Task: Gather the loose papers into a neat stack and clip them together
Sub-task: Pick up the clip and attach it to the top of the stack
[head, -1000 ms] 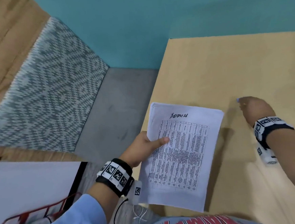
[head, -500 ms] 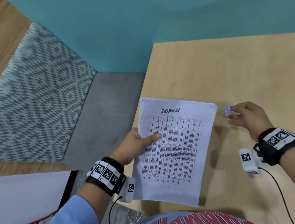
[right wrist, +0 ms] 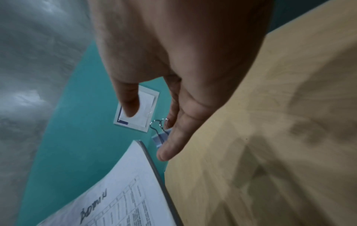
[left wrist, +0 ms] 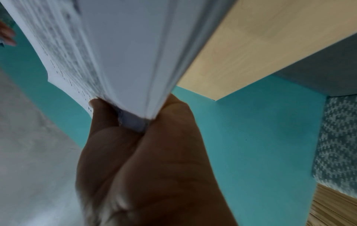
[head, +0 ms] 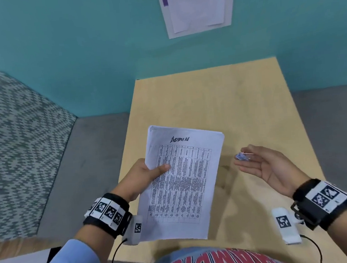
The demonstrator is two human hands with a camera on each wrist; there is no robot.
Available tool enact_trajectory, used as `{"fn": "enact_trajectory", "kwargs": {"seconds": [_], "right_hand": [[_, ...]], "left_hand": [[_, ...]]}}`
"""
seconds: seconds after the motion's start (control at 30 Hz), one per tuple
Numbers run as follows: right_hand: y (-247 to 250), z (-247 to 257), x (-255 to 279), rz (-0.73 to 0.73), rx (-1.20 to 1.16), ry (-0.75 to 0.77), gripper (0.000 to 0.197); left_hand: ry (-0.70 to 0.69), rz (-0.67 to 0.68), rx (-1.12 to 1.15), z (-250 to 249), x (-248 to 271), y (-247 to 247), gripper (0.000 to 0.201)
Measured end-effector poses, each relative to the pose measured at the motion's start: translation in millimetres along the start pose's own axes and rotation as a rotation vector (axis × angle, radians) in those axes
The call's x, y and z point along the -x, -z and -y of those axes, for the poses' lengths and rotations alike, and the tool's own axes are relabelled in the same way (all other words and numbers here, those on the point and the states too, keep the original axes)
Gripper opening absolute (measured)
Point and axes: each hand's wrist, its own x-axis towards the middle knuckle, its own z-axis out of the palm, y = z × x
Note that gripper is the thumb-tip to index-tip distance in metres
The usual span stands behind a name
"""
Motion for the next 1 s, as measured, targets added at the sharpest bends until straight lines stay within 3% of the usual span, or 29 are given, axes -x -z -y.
{"fn": "enact_trajectory", "kwargs": {"seconds": [0.23, 0.37, 0.53, 0.67, 0.77, 0.9, 1.0], "right_hand": [[4.2, 10.1, 55.1, 0.056, 0.189, 0.143, 0.030], [-2.9, 21.4, 79.6, 0.042, 0.489, 0.216, 0.022], [-13.0, 32.3, 105.0, 0.026, 1.095, 0.611, 0.024], [-32.9, 41.4, 123.5, 0.067, 1.005, 0.700, 0.024], [-44.8, 48.8, 131.2, 0.108, 0.987, 0.771, 0.023], [-51.7, 51.5, 134.6, 0.019, 1.025, 0.925, 0.020], [-53.6, 47.7, 133.9, -0.038, 0.992, 0.941, 0.013]], "left_hand": [[-0.016, 0.036, -0.034, -9.8, 13.8, -24.2, 0.035], [-0.038, 0.064, -0.069, -14.3, 21.2, -31.8, 0.034], [-0.081, 0.117, -0.137, -17.0, 28.7, -34.2, 0.074], [-0.137, 0.103, -0.215, -19.7, 34.6, -37.0, 0.076], [-0.219, 0.045, -0.325, -27.2, 45.7, -41.5, 0.059], [-0.313, -0.001, -0.427, -35.6, 58.7, -43.7, 0.062], [-0.349, -0.018, -0.440, -38.2, 65.2, -41.8, 0.062]]}}
